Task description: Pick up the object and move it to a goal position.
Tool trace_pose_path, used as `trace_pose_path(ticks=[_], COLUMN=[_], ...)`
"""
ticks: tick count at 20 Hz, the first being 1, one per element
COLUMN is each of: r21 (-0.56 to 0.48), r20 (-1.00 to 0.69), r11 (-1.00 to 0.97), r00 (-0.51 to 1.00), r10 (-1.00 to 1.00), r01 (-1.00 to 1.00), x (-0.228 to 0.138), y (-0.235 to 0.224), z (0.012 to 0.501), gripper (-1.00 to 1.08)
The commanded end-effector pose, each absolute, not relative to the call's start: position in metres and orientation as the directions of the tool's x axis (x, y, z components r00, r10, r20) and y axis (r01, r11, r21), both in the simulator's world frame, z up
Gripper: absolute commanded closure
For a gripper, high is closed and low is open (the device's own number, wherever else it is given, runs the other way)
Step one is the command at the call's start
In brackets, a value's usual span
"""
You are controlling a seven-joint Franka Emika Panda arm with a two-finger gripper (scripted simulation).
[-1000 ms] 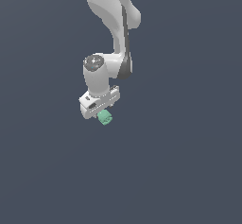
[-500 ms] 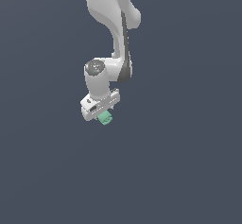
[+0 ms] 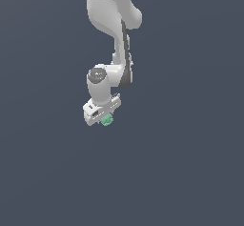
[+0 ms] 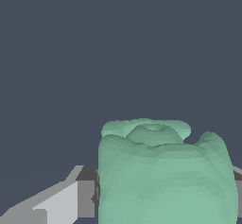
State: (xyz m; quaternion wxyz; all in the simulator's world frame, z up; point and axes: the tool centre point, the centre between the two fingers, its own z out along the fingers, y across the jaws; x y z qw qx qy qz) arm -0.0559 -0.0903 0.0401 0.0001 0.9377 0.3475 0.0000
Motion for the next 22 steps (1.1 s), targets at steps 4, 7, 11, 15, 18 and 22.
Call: trace_pose_path(ticks=[4, 7, 11, 15, 18, 22], r21=[0.000, 0.000, 0.002, 0.014, 0.033, 0.070], r20=[0.000, 0.000, 0.001, 0.008, 0.018, 0.038], r11=[-0.758, -0.758, -0.758, -0.763, -0.771, -0.784], r00=[0.758, 0.758, 0.758, 0.763, 0.770, 0.784], r10=[0.652, 0.652, 0.652, 0.646, 0.637, 0.620], r01=[0.652, 0.652, 0.652, 0.646, 0.637, 0.617], x=[-0.056, -0.056, -0.055, -0.051, -0.046, -0.035], y=[-0.090, -0.090, -0.090, -0.088, -0.085, -0.078], z=[0.039, 0.039, 0.040, 0.043, 0.048, 0.058], gripper=[1.08, 1.08, 1.08, 1.08, 1.08, 1.08])
